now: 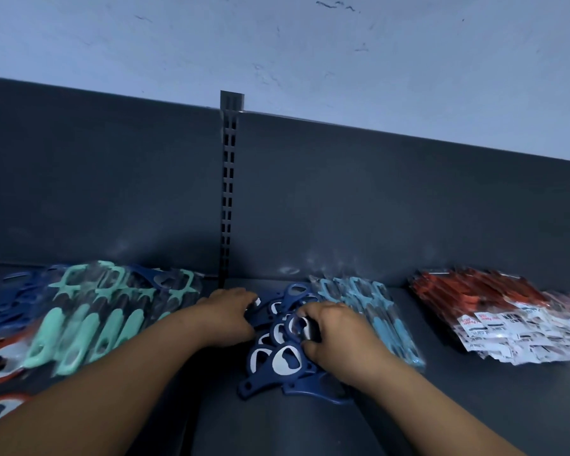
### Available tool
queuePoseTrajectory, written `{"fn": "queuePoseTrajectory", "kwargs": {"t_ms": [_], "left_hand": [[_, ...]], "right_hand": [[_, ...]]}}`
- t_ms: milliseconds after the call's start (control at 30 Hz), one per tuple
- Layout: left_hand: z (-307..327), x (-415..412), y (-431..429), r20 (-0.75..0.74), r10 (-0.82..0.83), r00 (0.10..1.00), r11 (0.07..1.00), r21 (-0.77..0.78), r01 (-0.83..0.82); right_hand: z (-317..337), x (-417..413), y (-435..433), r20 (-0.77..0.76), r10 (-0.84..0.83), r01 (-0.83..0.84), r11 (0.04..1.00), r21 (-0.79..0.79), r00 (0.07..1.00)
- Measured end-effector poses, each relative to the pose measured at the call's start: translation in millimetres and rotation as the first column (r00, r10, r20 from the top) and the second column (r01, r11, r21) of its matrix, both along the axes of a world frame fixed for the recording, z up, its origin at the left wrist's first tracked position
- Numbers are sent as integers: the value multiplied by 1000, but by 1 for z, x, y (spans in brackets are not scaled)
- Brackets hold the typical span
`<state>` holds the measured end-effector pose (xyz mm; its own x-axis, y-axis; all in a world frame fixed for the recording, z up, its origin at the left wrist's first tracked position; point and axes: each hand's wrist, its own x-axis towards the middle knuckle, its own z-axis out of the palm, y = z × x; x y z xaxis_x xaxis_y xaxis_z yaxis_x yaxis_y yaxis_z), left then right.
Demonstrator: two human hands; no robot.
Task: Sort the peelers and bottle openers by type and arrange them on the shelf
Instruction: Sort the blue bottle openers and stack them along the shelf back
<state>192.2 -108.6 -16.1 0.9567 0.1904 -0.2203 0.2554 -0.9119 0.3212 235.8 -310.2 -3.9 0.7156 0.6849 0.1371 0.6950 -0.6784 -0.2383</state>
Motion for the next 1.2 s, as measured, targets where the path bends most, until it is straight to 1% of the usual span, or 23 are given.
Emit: {"fn": "queuePoseTrajectory", "kwargs": {"t_ms": [100,233,500,600,733,833,900,933,967,1033,1100,1133,1167,1200], "left_hand": [[-4,0,5,67,-2,998,1000,-23,4],[-4,0,11,179,-24,984,1000,-8,26],[3,-10,13,339,-1,941,997,-71,27],[4,-14,15,372,5,928,994,-105,36],[3,-21,19,369,-8,930,980,-183,81],[5,-24,22,412,49,910,957,-279,74],[6,-27,23,388,63,919,913,-394,103],[7,-29,23,371,65,926,884,-451,118],[8,-32,22,360,67,930,856,-501,132],[12,-36,20,362,91,928,814,-564,140],[19,-40,17,355,129,926,783,-609,124],[23,-41,15,343,147,928,772,-626,109],[27,-42,12,330,158,931,760,-642,98],[31,-43,9,312,165,936,743,-663,90]], "right_hand": [[2,-2,3,-23,-47,48,995,84,999],[12,-7,8,-70,-69,83,974,213,995],[7,-17,17,-314,-141,254,899,356,939],[7,-21,20,-327,-172,293,883,367,929],[10,-31,22,-323,-182,296,889,349,929],[11,-37,22,-324,-212,329,870,367,922],[14,-44,22,-348,-226,369,824,429,910],[16,-47,23,-392,-212,395,785,478,895],[17,-51,23,-462,-185,438,726,530,867],[20,-58,24,-624,-80,544,584,603,777],[22,-64,25,-722,60,624,457,634,689],[23,-67,27,-737,116,639,422,643,666],[23,-69,28,-736,150,636,411,653,660],[21,-70,29,-722,164,613,424,667,672]]}}
